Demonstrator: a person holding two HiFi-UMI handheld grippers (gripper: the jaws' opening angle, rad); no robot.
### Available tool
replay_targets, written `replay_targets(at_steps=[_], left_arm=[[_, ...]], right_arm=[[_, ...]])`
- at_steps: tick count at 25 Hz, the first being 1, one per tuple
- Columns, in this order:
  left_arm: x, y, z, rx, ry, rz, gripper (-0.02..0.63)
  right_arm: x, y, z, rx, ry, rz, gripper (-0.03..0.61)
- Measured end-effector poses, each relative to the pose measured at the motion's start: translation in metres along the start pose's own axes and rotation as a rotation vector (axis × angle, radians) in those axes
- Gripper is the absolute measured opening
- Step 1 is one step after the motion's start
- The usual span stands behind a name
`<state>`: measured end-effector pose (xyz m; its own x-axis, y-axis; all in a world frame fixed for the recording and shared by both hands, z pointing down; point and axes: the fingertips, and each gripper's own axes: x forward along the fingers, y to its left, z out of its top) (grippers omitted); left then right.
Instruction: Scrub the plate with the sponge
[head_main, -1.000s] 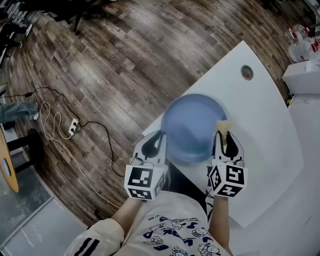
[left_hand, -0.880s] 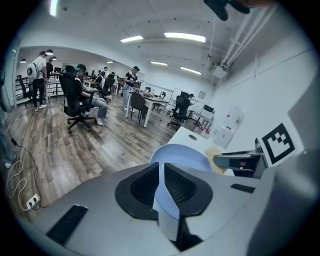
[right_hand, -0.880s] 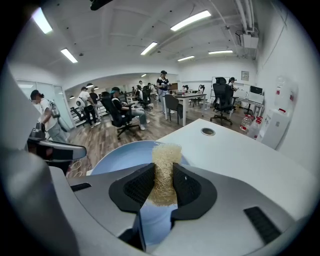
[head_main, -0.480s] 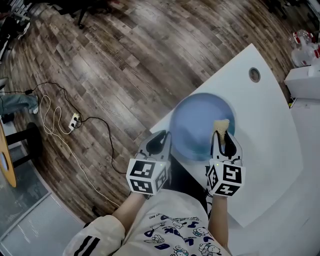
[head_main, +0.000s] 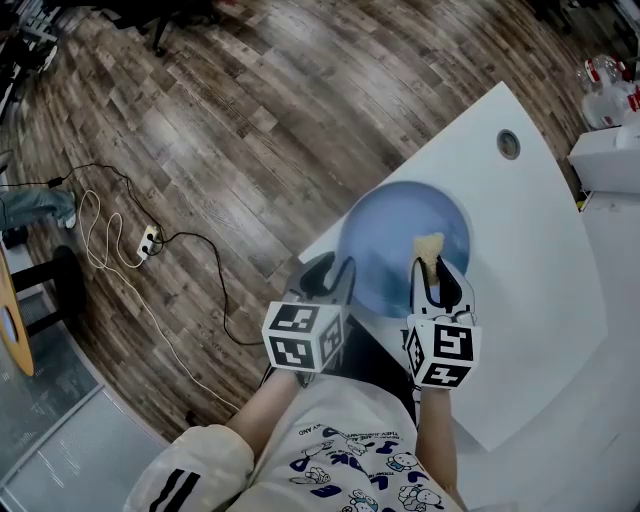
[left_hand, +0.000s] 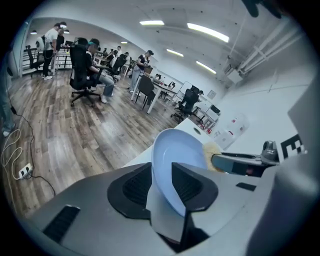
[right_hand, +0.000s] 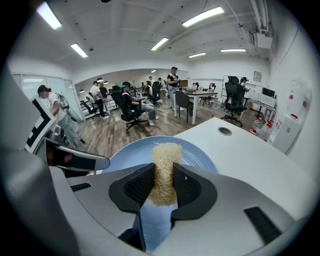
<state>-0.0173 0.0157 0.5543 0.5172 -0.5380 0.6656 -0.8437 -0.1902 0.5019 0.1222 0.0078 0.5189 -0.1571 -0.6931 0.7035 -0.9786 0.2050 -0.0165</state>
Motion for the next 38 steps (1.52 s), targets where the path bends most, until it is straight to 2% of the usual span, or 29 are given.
replay_targets(at_steps=[12, 17, 29, 38], left_arm=[[0.018, 0.01, -0.005, -0.039, 0.062, 0.069, 0.107], [0.019, 0.015, -0.007, -0.055, 0.051, 0.1, 0.046], [0.021, 0.016, -0.005, -0.101, 0.048, 0.138, 0.029], [0.021, 0.016, -0.004, -0.092, 0.056, 0.154, 0.026]], right_arm=[[0.006, 0.024, -0.005, 0.01, 0.028, 0.076, 0.115], [0.01, 0.03, -0.011, 0.005, 0.053, 0.135, 0.115], [0.021, 0.037, -0.015, -0.056, 0.109, 0.183, 0.115], [0.036, 0.052, 0.0, -0.149, 0.137, 0.243, 0.115]])
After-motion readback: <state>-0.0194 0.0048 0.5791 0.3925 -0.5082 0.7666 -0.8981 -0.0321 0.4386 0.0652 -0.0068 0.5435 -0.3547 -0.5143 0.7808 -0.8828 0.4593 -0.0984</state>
